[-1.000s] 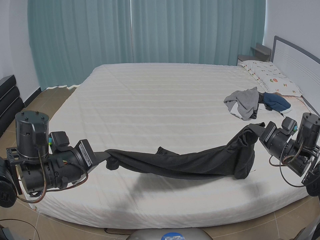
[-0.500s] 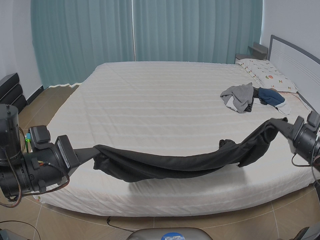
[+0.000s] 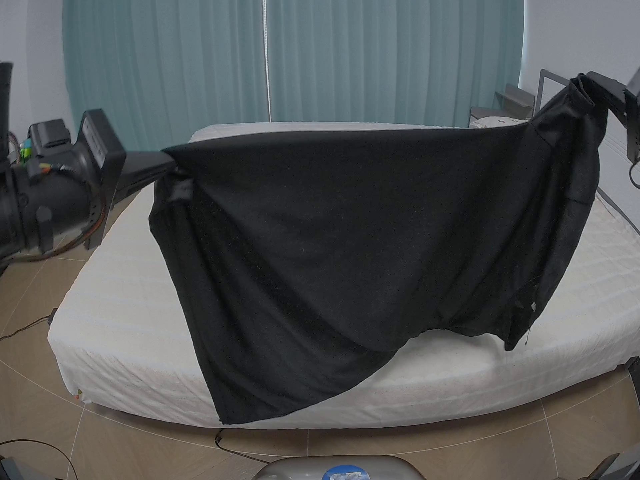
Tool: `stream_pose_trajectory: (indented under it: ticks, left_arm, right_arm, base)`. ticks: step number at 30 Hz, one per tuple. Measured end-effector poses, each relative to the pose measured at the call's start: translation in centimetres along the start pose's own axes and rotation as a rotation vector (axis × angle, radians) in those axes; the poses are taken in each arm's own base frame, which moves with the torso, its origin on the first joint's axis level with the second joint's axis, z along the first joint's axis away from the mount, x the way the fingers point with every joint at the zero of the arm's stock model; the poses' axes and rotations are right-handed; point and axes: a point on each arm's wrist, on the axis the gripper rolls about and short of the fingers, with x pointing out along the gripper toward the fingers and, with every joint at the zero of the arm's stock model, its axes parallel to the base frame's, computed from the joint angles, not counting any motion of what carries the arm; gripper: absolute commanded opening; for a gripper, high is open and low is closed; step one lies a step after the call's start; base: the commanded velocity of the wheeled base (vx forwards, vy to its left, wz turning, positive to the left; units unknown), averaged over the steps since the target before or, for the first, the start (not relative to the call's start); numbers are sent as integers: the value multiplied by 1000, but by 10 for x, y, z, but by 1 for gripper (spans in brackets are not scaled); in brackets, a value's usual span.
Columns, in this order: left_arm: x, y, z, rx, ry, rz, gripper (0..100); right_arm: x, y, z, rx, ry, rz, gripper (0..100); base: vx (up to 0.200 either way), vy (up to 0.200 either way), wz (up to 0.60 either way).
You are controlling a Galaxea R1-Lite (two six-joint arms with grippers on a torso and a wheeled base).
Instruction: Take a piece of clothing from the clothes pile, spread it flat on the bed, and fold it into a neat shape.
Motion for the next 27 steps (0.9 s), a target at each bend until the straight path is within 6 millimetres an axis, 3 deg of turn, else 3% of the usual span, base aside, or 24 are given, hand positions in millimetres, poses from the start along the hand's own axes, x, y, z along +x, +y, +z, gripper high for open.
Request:
stream_pose_trajectory:
  ticks: [6,12,20,24,27]
  left_arm:
    - [49,-2,13,-6,-6,55,0]
    - [103,11,20,-16,-4,125,0]
    - [163,47,25,-34,-2,226,0]
    - [193,69,19,-39,21,280,0]
    - [212,84,12,-42,41,314,0]
  right_arm:
    - [56,-23,-10,-28,-25,-109,0]
    - [101,-47,-29,-40,-49,-140,0]
    - [141,-77,-61,-43,-23,-164,0]
    - [155,-94,-81,-46,15,-195,0]
    - [163,-109,-98,-46,49,-225,0]
  base:
    - [200,0,0]
    - [200,0,0]
    - [200,0,0]
    - [200,0,0]
    - [0,0,0]
